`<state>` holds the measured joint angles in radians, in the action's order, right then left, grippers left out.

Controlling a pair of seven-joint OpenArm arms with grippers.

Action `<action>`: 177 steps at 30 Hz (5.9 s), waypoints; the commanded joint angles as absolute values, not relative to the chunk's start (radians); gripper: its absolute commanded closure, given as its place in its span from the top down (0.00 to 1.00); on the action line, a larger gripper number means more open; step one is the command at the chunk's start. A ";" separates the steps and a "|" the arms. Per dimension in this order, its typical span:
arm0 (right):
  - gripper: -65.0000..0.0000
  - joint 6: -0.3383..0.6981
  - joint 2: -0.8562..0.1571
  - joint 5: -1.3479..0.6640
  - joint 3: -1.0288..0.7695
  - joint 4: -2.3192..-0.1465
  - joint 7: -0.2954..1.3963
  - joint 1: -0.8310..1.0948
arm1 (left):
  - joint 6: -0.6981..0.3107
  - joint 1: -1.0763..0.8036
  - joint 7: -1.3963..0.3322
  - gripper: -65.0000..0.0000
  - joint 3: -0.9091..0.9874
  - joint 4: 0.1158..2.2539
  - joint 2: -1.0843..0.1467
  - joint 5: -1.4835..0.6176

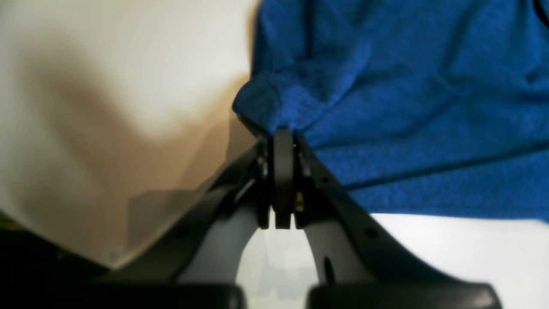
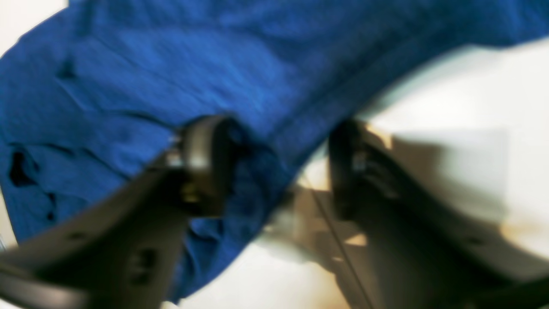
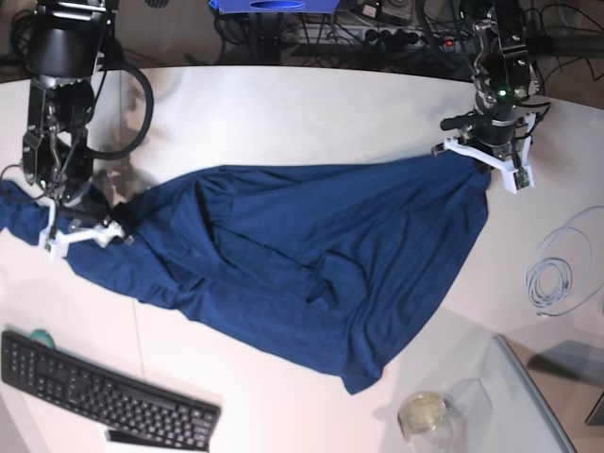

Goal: Layout the t-shirt on the table in an organized manner, then fold the t-shirt properly
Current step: 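Grasp the shirt edge with the right gripper and hold it taut with the left, then drag the shirt edge with the right gripper away from the left gripper, then release and regrasp the shirt edge with the left gripper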

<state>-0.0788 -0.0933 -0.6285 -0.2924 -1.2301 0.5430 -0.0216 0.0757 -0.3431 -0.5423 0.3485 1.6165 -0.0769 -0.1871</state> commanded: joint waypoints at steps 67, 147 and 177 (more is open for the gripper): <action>0.10 0.150 0.093 -0.639 -0.921 -1.465 1.055 0.249 | 0.076 -0.444 -0.526 0.00 0.363 1.756 -0.082 -0.183; 0.00 0.150 0.048 -0.639 -0.914 -1.497 1.055 0.263 | 0.283 -0.239 -0.769 0.28 0.493 1.567 -0.094 -0.547; 0.00 0.150 0.048 -0.639 -0.915 -1.494 1.056 0.248 | 0.283 -0.228 -0.768 0.00 0.498 1.541 -0.094 -0.493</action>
<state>0.1471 0.0582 -0.6247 -0.9146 -1.4811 1.0595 0.2497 0.2852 -0.2310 -0.7761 0.4938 1.5211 -0.0860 -0.4950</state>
